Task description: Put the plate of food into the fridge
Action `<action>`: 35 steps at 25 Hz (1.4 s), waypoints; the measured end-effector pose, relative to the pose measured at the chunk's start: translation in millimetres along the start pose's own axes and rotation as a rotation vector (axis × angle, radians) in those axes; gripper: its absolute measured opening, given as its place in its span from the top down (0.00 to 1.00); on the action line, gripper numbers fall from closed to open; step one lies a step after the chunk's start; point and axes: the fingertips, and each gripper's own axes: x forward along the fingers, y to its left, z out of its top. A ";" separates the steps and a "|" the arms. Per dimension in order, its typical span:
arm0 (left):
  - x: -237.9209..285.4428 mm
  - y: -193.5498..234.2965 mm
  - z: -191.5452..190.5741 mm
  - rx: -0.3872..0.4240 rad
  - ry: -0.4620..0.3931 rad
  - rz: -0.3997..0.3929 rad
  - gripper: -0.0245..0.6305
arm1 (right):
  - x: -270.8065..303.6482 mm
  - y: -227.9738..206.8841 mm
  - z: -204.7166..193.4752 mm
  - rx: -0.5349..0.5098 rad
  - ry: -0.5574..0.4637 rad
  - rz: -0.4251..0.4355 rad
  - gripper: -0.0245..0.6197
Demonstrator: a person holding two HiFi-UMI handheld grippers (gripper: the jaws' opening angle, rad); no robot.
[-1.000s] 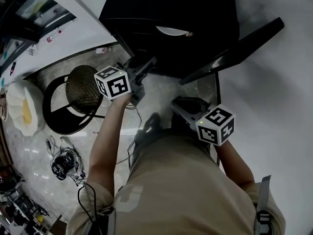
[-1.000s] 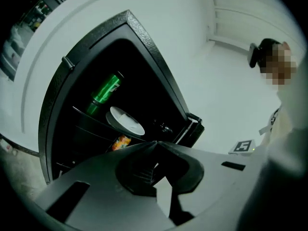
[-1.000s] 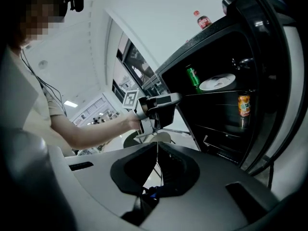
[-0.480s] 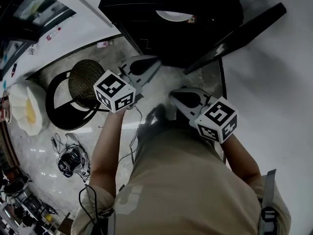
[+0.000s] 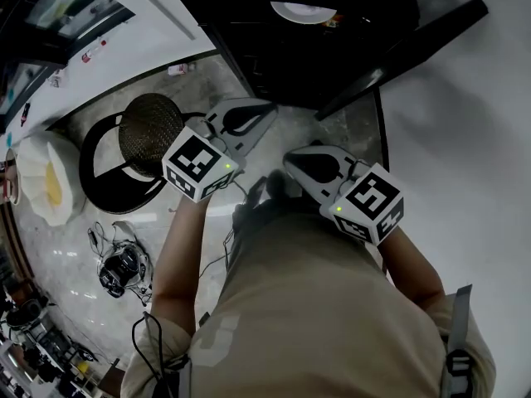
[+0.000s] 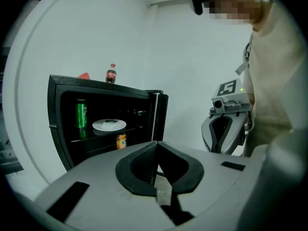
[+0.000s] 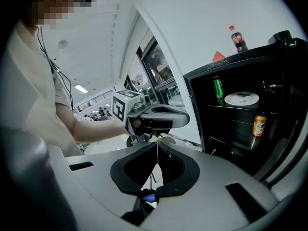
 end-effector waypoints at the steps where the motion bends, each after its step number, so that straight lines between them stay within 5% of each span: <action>1: -3.1 -1.2 0.6 0.003 -0.003 0.003 0.95 | -0.5 1.8 0.2 -0.005 -0.001 -0.003 0.93; 10: -23.7 -14.2 -0.9 0.038 -0.018 0.005 0.95 | 3.5 17.6 -6.7 -0.029 0.006 -0.011 0.93; 24: -49.1 -17.8 -14.9 0.136 -0.019 0.127 0.95 | 14.9 17.5 -17.8 -0.013 -0.003 -0.066 0.93; 31: -62.6 -19.7 -12.3 0.122 -0.068 0.148 0.95 | 22.9 25.3 -15.3 -0.055 0.012 -0.078 0.93; 35: -58.8 -38.8 -5.6 0.235 -0.048 0.115 0.95 | 26.8 33.3 -11.2 -0.064 -0.006 -0.042 0.93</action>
